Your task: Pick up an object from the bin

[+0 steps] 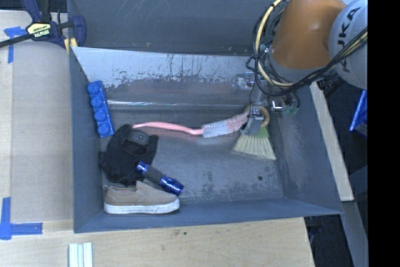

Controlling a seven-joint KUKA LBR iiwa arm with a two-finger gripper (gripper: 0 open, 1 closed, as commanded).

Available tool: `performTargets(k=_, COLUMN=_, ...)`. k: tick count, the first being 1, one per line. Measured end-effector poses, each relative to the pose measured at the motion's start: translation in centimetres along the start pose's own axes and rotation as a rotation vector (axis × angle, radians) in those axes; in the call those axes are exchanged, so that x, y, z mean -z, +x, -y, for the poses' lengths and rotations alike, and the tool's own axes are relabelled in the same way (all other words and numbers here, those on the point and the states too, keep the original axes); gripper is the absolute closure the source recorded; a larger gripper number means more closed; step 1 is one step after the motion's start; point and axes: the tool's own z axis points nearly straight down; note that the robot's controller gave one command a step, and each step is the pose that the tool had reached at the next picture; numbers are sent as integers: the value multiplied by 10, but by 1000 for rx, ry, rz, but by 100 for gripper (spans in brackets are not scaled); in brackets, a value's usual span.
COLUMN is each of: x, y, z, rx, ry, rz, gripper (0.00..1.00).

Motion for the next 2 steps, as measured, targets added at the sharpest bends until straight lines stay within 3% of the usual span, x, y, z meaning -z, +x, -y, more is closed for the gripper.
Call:
performTargets(k=1, x=-98, y=-7, z=-19, rx=271, ry=-1, rz=0, gripper=0)
performTargets(k=2, x=-20, y=-1, z=-25, rx=287, ry=2, rz=7, gripper=0)
